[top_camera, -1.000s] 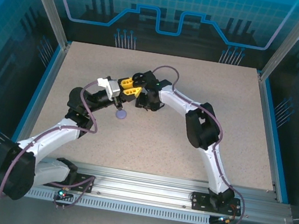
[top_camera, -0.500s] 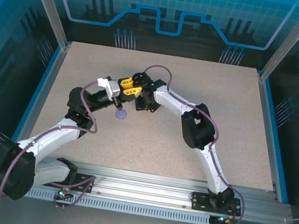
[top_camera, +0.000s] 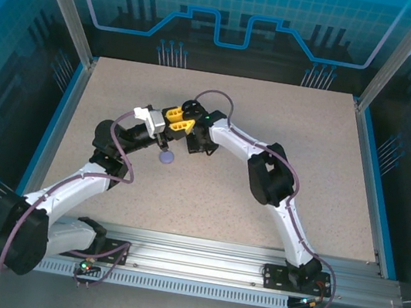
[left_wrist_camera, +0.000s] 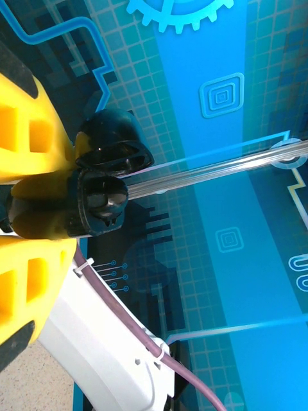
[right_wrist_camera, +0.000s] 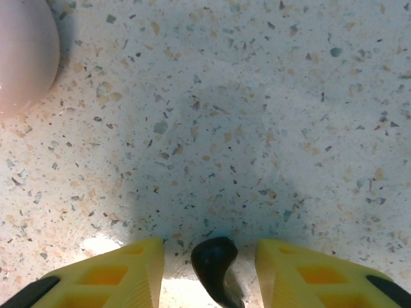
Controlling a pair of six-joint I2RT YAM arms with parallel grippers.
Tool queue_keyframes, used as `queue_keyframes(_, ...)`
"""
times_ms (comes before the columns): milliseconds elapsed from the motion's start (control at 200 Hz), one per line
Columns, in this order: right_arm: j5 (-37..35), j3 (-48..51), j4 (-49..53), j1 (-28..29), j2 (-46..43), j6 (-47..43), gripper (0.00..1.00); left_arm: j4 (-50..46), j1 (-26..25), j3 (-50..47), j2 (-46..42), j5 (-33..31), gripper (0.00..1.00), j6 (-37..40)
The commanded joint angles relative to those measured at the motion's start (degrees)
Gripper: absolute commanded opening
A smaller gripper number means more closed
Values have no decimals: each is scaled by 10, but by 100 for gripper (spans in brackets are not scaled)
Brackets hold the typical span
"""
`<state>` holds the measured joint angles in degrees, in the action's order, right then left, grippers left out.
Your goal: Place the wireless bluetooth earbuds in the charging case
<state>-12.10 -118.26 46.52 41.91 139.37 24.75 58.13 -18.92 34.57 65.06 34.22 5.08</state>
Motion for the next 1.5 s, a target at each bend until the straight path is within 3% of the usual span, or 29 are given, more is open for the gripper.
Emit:
queue_keyframes(0,-21,-13,6,7,35,-9,40,10,2,8,-12,-10,0,10)
queue_keyframes(415,-17,-19,10,8,42,-7,27,8,2,9,-14,-9,0,10)
queue_keyframes(745,-6,39,-21,-2,-11,-1,15,3,2,9,-17,-8,0,12)
queue_keyframes(1496,9,282,-138,-66,-376,31,14,-3,2,6,-39,4,0,24)
